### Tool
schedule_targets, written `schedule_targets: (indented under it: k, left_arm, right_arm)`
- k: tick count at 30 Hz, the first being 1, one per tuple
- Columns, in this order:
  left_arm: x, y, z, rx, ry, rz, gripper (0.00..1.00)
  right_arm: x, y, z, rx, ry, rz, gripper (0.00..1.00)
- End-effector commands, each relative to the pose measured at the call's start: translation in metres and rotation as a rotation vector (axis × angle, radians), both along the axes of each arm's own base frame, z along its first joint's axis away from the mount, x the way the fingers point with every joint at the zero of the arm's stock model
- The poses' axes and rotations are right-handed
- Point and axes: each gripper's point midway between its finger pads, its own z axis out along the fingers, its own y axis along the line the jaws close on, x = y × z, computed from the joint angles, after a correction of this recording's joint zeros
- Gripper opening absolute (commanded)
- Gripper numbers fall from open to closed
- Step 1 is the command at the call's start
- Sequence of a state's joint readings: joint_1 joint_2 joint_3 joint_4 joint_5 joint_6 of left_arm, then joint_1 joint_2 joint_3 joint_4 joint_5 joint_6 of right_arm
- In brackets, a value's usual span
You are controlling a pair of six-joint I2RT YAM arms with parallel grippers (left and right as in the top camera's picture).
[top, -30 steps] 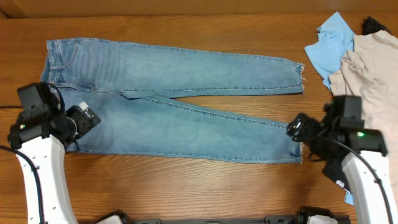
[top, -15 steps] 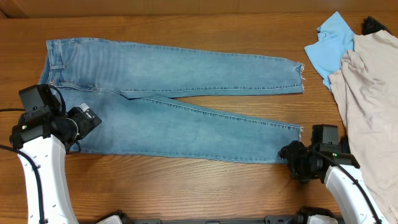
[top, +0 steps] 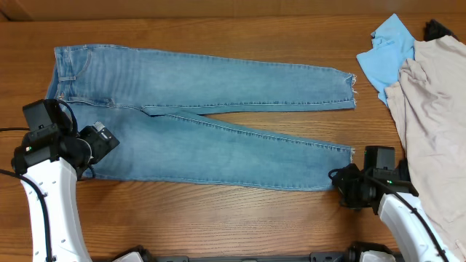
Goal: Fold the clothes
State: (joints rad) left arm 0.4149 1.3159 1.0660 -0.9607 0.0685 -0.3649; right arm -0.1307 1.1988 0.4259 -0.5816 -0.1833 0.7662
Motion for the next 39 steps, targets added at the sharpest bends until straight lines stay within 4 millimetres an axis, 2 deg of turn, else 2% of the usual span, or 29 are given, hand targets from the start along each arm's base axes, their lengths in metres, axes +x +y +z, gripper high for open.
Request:
schedule_targets:
  k: [1, 8, 11, 13, 16, 18, 19, 20, 24, 31, 36, 39]
  left_arm:
    - [-0.003, 0.000, -0.003, -0.011, 0.011, 0.014, 0.92]
    - [-0.012, 0.021, -0.004, 0.054, 0.043, 0.119, 0.93]
    - [-0.014, 0.045, -0.002, 0.066, 0.011, 0.196, 0.94]
    - [-0.017, 0.062, -0.007, 0.064, 0.015, 0.249, 0.95]
    - [-0.021, 0.070, -0.022, 0.022, 0.050, 0.279, 0.96]
    - [-0.022, 0.069, -0.041, -0.033, 0.097, 0.287, 0.96]
    - [-0.023, 0.069, -0.047, -0.045, 0.119, 0.288, 0.96]
    - [-0.025, 0.068, -0.063, -0.071, 0.170, 0.287, 0.96]
    - [-0.034, 0.080, -0.082, -0.056, 0.242, 0.363, 0.94]
    - [-0.051, 0.119, -0.084, 0.059, 0.252, 0.572, 0.93]
    - [-0.049, 0.124, -0.095, 0.053, 0.257, 0.582, 0.90]
    - [-0.046, 0.128, -0.106, 0.051, 0.268, 0.581, 0.85]
  right_arm:
    - [-0.009, -0.006, -0.012, -0.029, 0.052, -0.012, 0.04]
    - [-0.007, -0.006, -0.013, -0.032, 0.053, -0.002, 0.04]
    - [0.005, -0.020, -0.003, -0.054, 0.025, -0.045, 0.04]
    - [0.021, -0.035, 0.011, -0.071, -0.021, -0.072, 0.04]
    - [0.034, -0.054, 0.025, -0.091, -0.066, -0.113, 0.04]
    - [0.039, -0.066, 0.032, -0.094, -0.088, -0.148, 0.04]
    - [0.039, -0.067, 0.032, -0.094, -0.091, -0.143, 0.04]
    - [0.038, -0.067, 0.032, -0.104, -0.088, -0.120, 0.04]
    - [0.035, -0.067, 0.031, -0.116, -0.080, -0.089, 0.04]
    - [0.028, -0.066, 0.028, -0.121, -0.050, -0.068, 0.04]
    - [0.027, -0.065, 0.027, -0.118, -0.043, -0.068, 0.04]
    - [0.026, -0.065, 0.027, -0.117, -0.039, -0.068, 0.04]
